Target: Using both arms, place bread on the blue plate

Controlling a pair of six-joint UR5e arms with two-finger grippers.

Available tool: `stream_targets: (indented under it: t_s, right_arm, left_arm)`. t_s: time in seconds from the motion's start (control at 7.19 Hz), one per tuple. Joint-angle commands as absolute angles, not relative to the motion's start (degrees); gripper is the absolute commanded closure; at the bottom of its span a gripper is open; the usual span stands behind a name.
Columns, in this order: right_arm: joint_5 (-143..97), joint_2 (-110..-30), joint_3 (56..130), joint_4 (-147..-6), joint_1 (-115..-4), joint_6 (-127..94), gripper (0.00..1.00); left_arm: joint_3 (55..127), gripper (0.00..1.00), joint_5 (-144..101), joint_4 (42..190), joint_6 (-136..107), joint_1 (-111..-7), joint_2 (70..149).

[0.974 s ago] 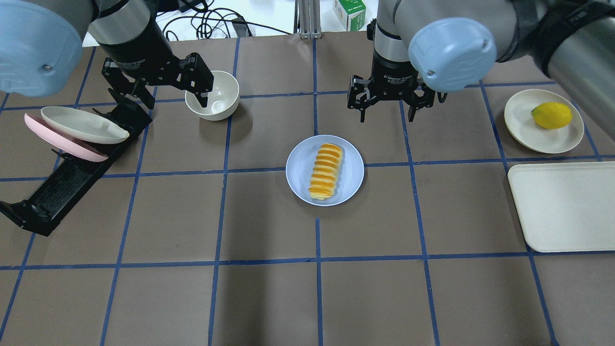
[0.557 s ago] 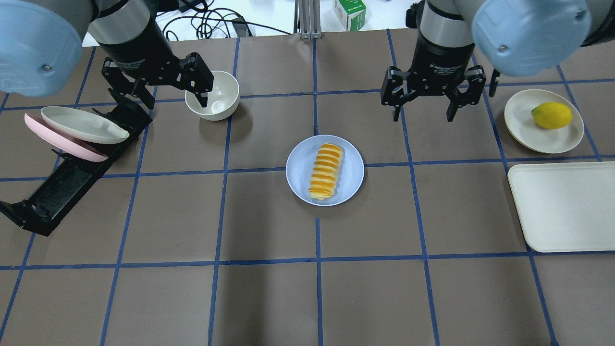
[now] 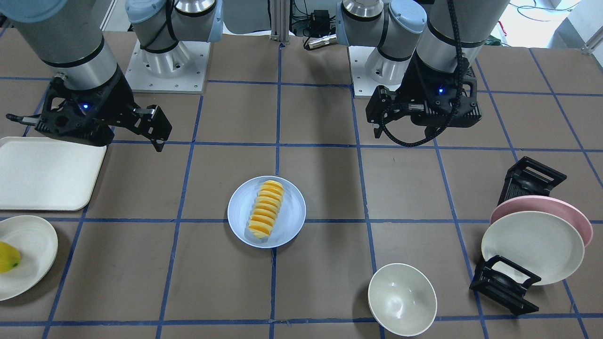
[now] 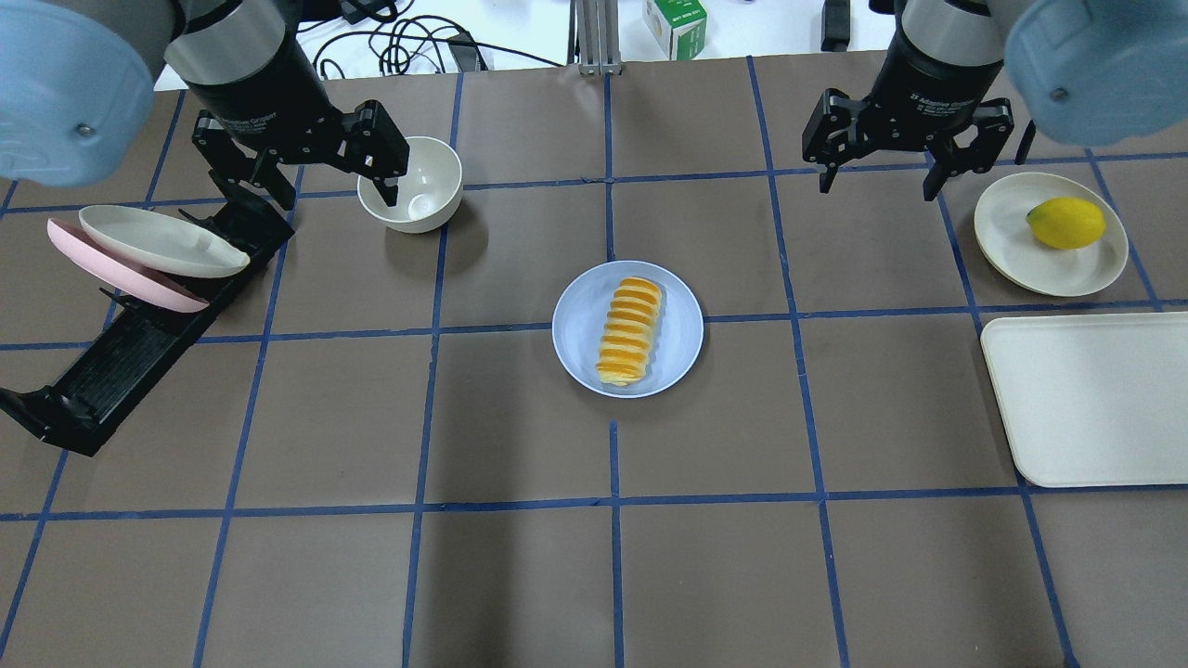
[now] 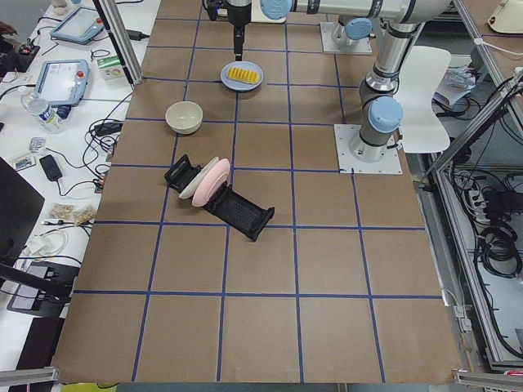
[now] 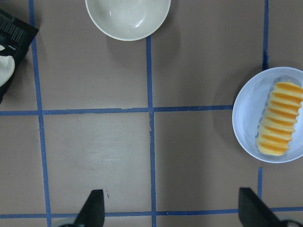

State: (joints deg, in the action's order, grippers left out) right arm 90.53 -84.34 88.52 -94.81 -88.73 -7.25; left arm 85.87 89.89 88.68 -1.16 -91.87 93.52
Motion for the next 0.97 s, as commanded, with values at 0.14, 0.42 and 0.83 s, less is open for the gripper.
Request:
stream_targets:
  t_s: [0.14, 0.42, 0.83]
  right_arm:
    - [90.0, -82.4, 88.2, -97.7, -87.5, -2.4, 0.00]
    - [90.4, -82.9, 87.1, -95.5, -87.5, -2.5, 0.00]
    - [90.2, -81.1, 84.0, -94.7, -87.3, -1.9, 0.00]
  left_arm:
    - [85.9, 0.00, 89.5, 88.3, -1.4, -91.8, 93.5]
    - [85.9, 0.00, 89.5, 88.3, -1.8, -91.8, 93.6]
    - [86.0, 0.00, 89.7, 88.4, -1.8, -91.9, 93.8]
